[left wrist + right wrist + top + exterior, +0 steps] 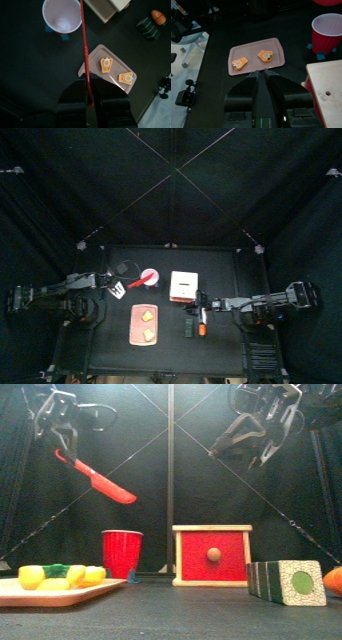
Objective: Put knife in cup
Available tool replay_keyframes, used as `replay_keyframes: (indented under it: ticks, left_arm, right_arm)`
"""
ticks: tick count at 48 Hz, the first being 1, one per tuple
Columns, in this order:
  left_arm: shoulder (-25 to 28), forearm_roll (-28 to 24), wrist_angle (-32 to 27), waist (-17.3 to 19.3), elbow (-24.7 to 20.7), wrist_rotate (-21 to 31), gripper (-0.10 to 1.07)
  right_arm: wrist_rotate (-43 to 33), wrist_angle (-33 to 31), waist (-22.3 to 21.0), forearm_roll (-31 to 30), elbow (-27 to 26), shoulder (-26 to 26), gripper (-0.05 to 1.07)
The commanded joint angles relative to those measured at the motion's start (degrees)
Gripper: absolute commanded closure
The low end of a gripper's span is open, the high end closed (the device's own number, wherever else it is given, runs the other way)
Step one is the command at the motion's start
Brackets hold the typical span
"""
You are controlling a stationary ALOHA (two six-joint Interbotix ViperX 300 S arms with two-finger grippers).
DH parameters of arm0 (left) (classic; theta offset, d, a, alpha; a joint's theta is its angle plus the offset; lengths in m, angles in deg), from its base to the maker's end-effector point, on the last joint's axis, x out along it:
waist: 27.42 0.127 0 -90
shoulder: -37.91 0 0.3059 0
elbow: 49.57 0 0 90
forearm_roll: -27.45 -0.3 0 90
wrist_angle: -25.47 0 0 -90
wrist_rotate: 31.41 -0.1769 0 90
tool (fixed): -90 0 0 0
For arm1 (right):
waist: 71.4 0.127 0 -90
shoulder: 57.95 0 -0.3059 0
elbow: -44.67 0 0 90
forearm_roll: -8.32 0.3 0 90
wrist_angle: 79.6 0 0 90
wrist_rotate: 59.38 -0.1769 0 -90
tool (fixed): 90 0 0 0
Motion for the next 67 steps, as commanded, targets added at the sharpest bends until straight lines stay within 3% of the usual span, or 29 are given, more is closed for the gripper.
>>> replay_keyframes:
  ticks: [1,7,17,28,53,67]
  left_arm:
    - [3.25,6.24,-1.14,5.54,-2.9,-6.24,0.59]
    - [5.19,10.63,-0.97,10.02,-3.87,-13.36,0.59]
    - [7.12,12.57,-1.23,14.68,-3.34,-14.24,0.59]
    - [12.66,12.57,-5.45,15.56,-4.92,-15.47,0.59]
    - [16.26,12.66,-3.43,18.54,-7.47,-16.61,0.56]
    - [16.08,12.66,-1.14,19.16,-7.82,-16.61,0.39]
  right_arm:
    - [0.0,0.53,-0.44,0.09,-0.7,-0.53,0.43]
    - [0.0,0.53,-0.44,0.18,-0.53,-0.53,0.43]
    - [0.0,0.79,-0.44,0.44,-0.62,-0.44,0.43]
    - [0.0,1.05,-0.44,0.35,-0.53,-0.44,0.43]
    - [0.0,1.05,-0.44,0.44,-0.44,-0.35,0.43]
    - [0.0,1.05,-0.44,0.44,-0.44,-0.35,0.43]
